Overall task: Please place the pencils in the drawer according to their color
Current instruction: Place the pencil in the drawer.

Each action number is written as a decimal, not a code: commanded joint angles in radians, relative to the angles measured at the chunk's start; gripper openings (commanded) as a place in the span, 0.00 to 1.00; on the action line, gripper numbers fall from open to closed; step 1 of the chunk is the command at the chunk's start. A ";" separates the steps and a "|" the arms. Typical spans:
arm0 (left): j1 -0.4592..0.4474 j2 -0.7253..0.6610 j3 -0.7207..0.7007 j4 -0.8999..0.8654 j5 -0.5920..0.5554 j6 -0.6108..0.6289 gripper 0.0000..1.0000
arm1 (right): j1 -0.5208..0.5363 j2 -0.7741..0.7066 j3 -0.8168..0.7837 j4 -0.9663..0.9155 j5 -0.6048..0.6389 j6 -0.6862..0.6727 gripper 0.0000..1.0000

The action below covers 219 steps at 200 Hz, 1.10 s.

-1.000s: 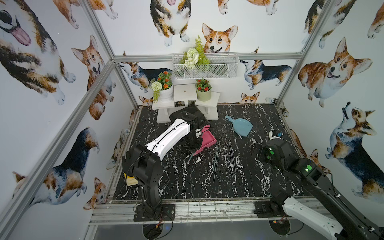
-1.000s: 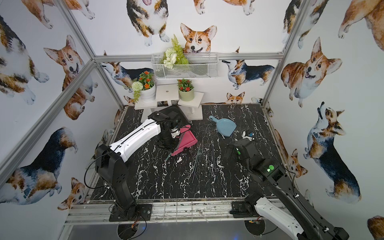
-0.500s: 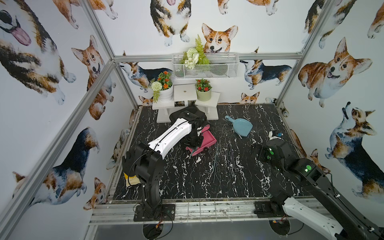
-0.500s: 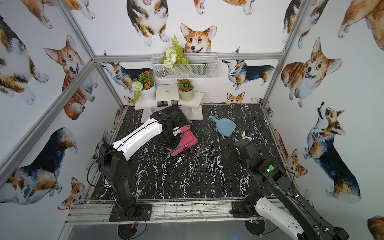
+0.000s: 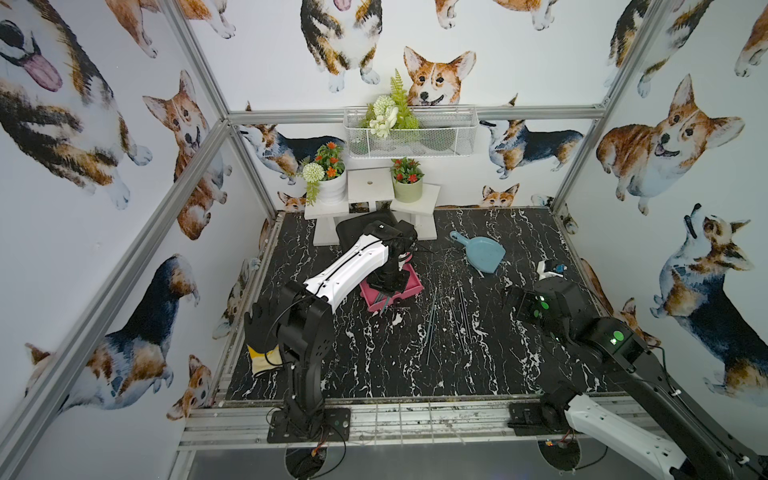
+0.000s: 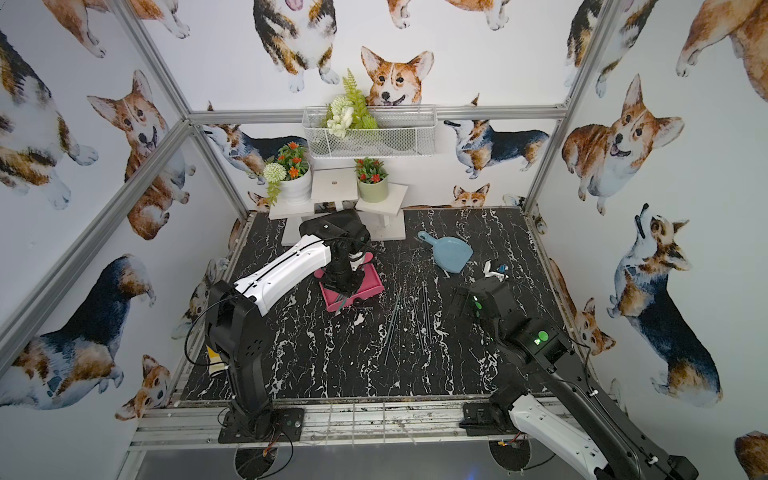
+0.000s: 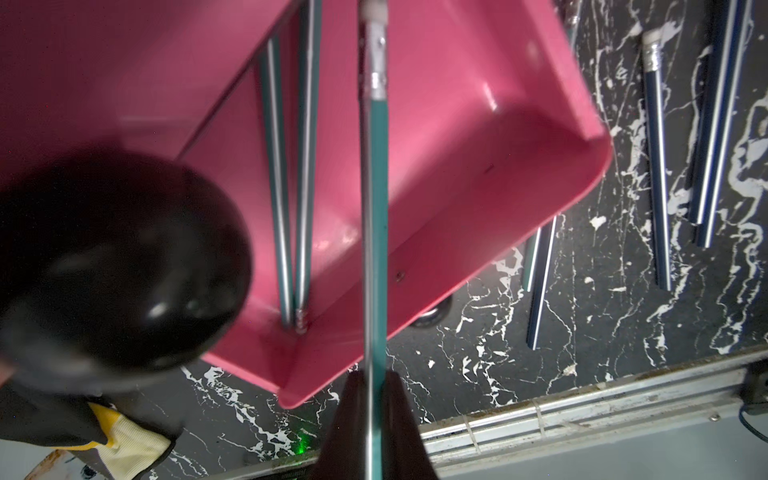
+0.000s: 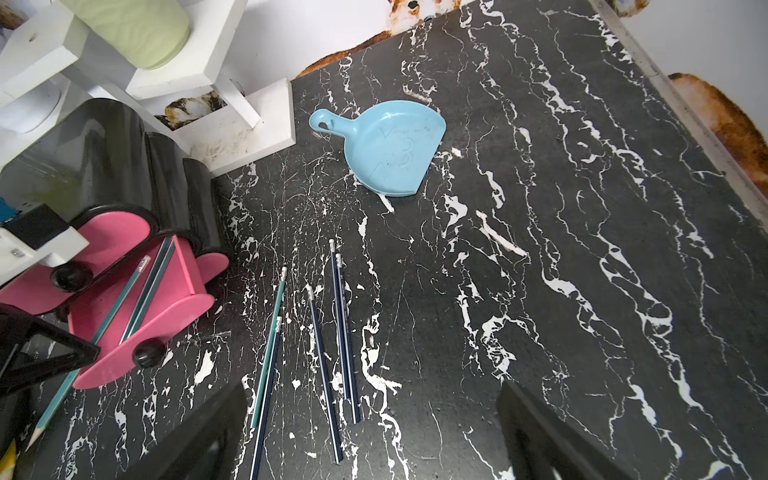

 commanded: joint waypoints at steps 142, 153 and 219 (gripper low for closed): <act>-0.047 0.030 -0.022 0.102 -0.426 -0.089 0.20 | 0.001 -0.022 -0.014 0.024 -0.018 -0.002 1.00; -0.052 0.022 -0.018 0.099 -0.431 -0.092 0.22 | 0.001 -0.024 -0.016 0.023 -0.020 -0.003 1.00; -0.097 -0.050 -0.022 0.077 -0.463 -0.135 0.30 | 0.011 -0.027 -0.021 0.049 -0.056 -0.034 1.00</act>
